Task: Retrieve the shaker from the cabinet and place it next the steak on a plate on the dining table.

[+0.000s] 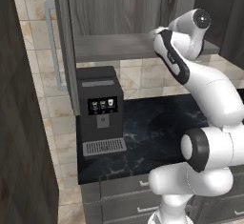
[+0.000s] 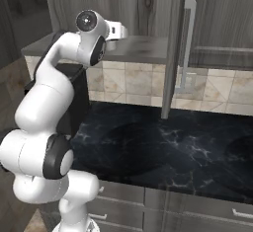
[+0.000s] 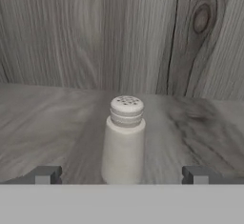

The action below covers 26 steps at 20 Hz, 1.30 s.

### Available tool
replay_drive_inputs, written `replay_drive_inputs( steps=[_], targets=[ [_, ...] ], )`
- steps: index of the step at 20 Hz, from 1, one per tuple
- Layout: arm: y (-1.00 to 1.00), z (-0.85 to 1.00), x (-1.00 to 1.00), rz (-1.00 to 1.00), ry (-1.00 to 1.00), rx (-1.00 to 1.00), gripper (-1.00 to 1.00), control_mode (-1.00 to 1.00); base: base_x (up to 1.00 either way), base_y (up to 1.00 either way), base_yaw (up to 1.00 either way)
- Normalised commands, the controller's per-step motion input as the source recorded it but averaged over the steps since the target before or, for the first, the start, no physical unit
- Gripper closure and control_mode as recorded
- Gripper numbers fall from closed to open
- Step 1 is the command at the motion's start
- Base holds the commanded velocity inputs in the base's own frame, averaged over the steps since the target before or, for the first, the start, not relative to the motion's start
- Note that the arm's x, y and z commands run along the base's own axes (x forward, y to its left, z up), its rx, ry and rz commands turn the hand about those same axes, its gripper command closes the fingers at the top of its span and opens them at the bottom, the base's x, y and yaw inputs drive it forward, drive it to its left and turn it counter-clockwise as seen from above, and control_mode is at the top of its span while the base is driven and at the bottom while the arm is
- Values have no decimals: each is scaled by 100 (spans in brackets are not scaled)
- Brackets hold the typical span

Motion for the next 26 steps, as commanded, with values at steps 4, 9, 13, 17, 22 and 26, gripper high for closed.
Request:
replay_drive_inputs(
  steps=[4,9,13,17,22,26],
  targets=[
    [0,-1,31,0,0,0,-100,-100,0,0,0],
    [0,0,28,0,0,2,-100,-100,0,0,0],
    [0,0,27,0,0,2,-100,-100,0,0,0],
    [0,-2,25,0,0,2,-100,-100,0,0,0],
    [0,-3,27,0,0,1,-100,-100,0,0,0],
    [0,-6,23,0,0,1,100,-100,0,0,0]
  ],
)
